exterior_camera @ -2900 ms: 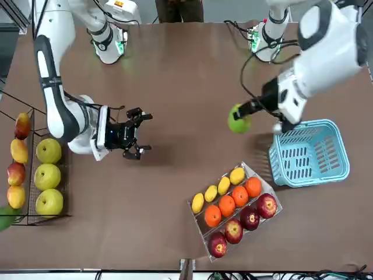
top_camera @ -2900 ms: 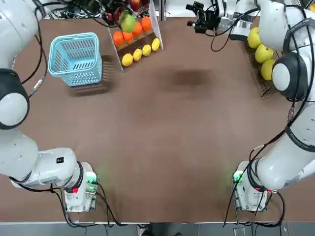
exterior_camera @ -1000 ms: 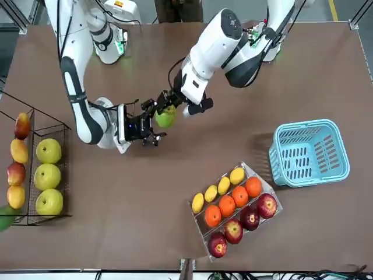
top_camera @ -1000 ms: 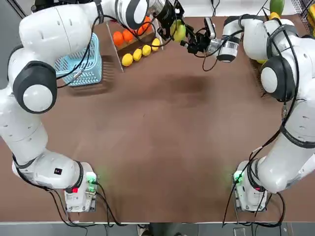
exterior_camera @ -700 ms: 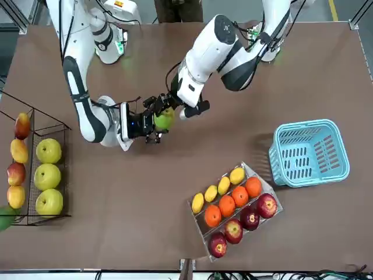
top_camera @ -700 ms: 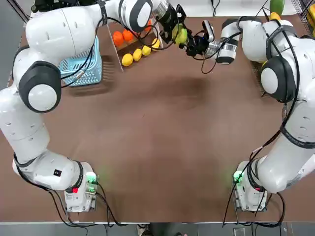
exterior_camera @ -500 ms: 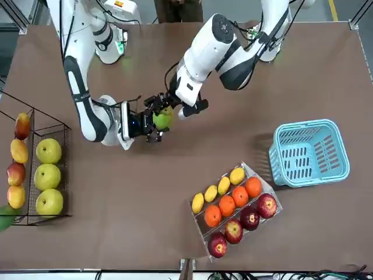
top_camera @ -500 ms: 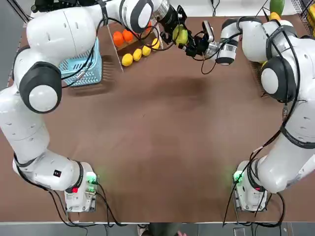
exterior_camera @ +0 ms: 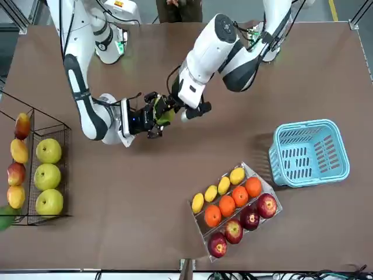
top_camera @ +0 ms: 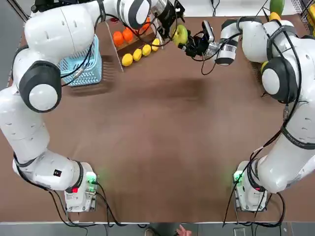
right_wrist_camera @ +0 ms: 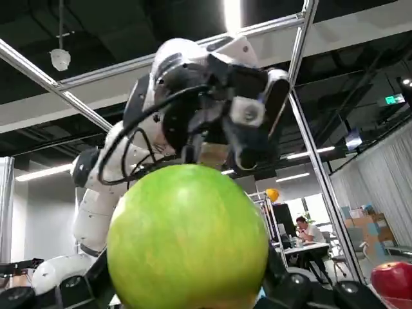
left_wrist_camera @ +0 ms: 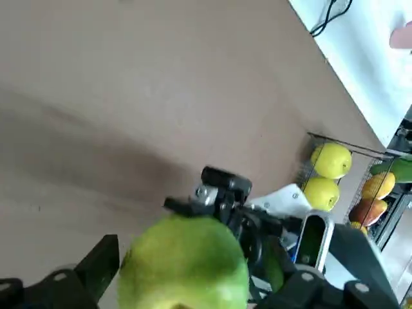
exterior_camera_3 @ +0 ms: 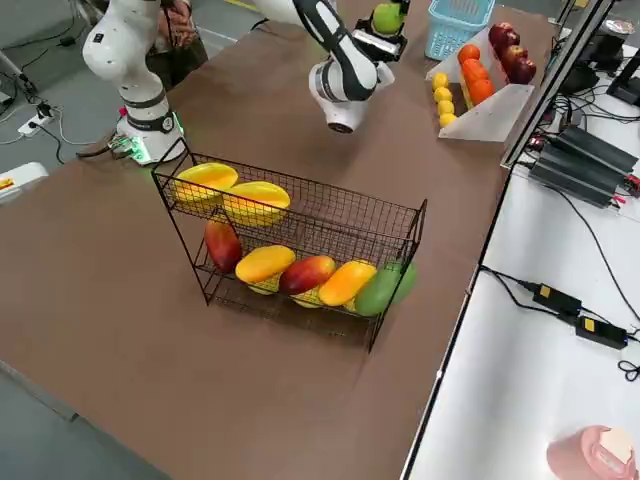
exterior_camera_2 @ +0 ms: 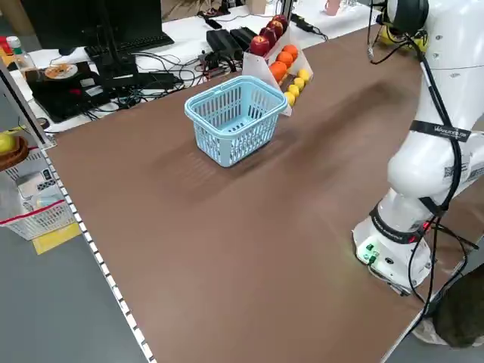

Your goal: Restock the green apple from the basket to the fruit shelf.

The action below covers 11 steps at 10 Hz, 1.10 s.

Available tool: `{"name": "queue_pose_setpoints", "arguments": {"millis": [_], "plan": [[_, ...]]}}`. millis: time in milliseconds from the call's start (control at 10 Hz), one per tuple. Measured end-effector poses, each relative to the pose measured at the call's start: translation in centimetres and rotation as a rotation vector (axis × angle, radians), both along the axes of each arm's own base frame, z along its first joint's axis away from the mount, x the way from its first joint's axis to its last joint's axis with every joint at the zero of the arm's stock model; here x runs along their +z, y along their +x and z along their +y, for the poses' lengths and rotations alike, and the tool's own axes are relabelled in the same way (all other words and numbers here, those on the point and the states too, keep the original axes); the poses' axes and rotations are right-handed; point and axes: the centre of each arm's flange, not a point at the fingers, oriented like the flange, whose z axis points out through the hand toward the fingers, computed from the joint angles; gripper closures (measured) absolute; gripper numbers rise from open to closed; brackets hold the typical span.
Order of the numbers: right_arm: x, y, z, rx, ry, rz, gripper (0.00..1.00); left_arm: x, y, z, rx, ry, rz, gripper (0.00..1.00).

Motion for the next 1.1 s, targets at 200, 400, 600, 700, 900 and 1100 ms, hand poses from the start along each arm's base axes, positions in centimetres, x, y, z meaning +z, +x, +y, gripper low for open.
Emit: {"name": "queue_pose_setpoints", "arguments": {"millis": [200, 400, 600, 700, 900, 1100], "plan": [[0.0, 0.0, -0.4, 0.009, 0.004, 0.015, 0.11, 2.4, 0.5, 2.6, 0.0, 0.068, 0.014, 0.0], [0.0, 0.9, -2.6, 0.015, -0.018, 0.051, 0.11, 4.3, 0.9, 6.2, -0.033, 0.168, 0.025, 0.0], [2.1, 2.8, -6.9, 0.035, -0.088, 0.059, 0.11, 4.8, 1.0, 9.8, -0.027, 0.256, 0.05, 0.0], [3.9, 4.2, -9.6, 0.041, -0.138, 0.056, 0.11, 5.0, 1.1, 12.3, -0.021, 0.304, 0.053, 0.0], [7.0, 6.2, -12.8, 0.033, -0.226, 0.055, 0.11, 5.6, 3.2, 19.6, -0.007, 0.391, 0.07, 0.0], [8.8, 8.0, -14.3, 0.029, -0.357, 0.056, 0.11, 5.9, 6.1, 27.2, -0.004, 0.426, 0.065, 0.0]]}}
